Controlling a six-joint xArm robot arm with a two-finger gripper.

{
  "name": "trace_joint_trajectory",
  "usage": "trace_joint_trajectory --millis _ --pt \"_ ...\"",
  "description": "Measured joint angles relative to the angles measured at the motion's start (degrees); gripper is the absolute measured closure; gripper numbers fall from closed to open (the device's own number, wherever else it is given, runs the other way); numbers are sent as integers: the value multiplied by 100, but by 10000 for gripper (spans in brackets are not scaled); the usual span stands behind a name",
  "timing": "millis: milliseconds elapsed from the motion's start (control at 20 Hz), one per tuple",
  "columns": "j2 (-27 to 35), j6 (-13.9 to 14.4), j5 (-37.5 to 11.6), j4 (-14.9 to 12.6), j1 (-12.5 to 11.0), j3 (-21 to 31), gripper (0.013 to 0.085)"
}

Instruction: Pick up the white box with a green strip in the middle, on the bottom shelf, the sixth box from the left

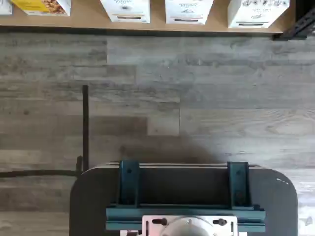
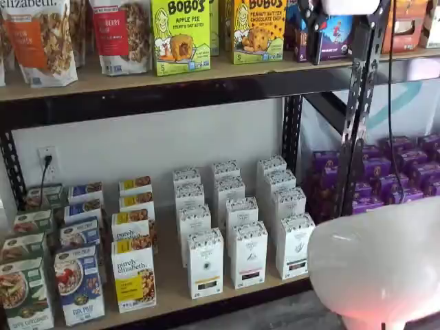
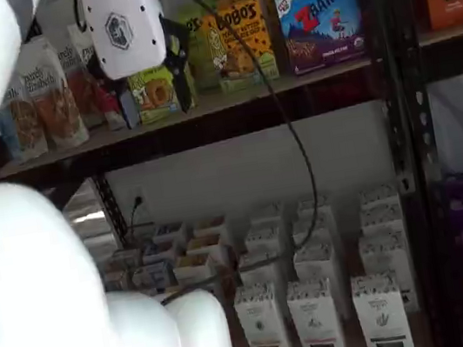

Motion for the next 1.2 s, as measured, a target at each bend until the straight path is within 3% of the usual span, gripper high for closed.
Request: trace_joint_trajectory --millis 150,400,750,950,1200 --pt "22 192 34 -396 371 -12 130" --pt "-68 136 -160 -375 281 179 130" --pt "-272 -290 -910 -486 -154 956 130" --pt "-414 -707 -1697 -370 -636 1743 130" --pt "-480 -904 -2616 -382 -859 2672 130"
